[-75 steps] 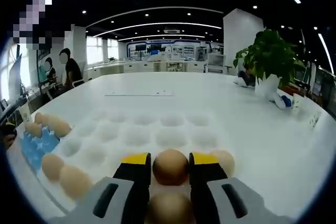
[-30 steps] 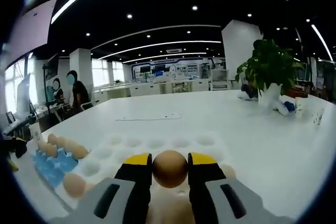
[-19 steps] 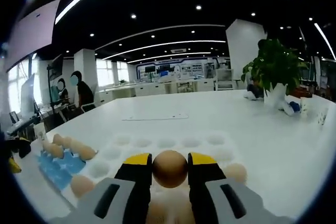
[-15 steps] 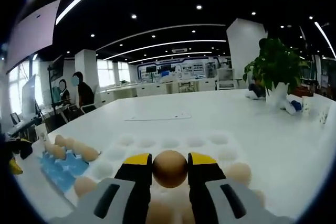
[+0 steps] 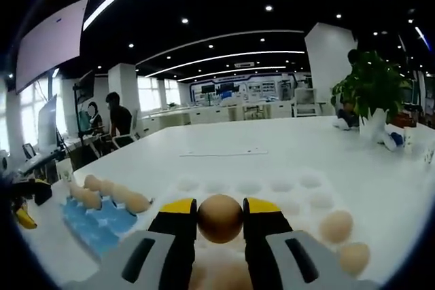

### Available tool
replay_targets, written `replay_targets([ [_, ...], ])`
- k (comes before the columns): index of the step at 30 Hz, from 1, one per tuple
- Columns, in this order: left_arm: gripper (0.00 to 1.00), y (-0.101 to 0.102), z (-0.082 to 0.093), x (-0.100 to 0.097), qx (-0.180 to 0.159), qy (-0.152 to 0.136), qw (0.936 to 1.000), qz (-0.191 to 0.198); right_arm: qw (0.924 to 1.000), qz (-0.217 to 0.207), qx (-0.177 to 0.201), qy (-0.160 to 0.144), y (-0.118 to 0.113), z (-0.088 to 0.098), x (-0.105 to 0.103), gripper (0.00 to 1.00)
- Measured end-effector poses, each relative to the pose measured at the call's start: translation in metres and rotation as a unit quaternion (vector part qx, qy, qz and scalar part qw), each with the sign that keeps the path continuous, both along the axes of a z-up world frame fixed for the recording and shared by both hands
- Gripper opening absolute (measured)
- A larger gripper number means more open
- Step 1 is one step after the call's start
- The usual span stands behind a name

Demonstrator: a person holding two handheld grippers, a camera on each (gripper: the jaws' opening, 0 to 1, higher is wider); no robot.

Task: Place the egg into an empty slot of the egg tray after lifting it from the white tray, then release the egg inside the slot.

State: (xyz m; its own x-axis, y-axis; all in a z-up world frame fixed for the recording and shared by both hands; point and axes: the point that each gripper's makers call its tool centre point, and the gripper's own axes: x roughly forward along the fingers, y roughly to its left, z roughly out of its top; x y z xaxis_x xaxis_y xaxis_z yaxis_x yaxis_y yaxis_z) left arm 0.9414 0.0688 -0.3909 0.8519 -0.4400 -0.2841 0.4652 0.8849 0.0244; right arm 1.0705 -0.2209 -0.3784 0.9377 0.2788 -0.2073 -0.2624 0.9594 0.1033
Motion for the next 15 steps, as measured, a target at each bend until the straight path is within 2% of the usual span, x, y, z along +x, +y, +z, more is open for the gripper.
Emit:
replay_targets([
  [15,0.91,0.0,-0.002,-0.004,0.001,0.0,1.0,-0.01,0.9995,0.03,-0.002,0.003,0.038,0.002,-0.004,0.27],
])
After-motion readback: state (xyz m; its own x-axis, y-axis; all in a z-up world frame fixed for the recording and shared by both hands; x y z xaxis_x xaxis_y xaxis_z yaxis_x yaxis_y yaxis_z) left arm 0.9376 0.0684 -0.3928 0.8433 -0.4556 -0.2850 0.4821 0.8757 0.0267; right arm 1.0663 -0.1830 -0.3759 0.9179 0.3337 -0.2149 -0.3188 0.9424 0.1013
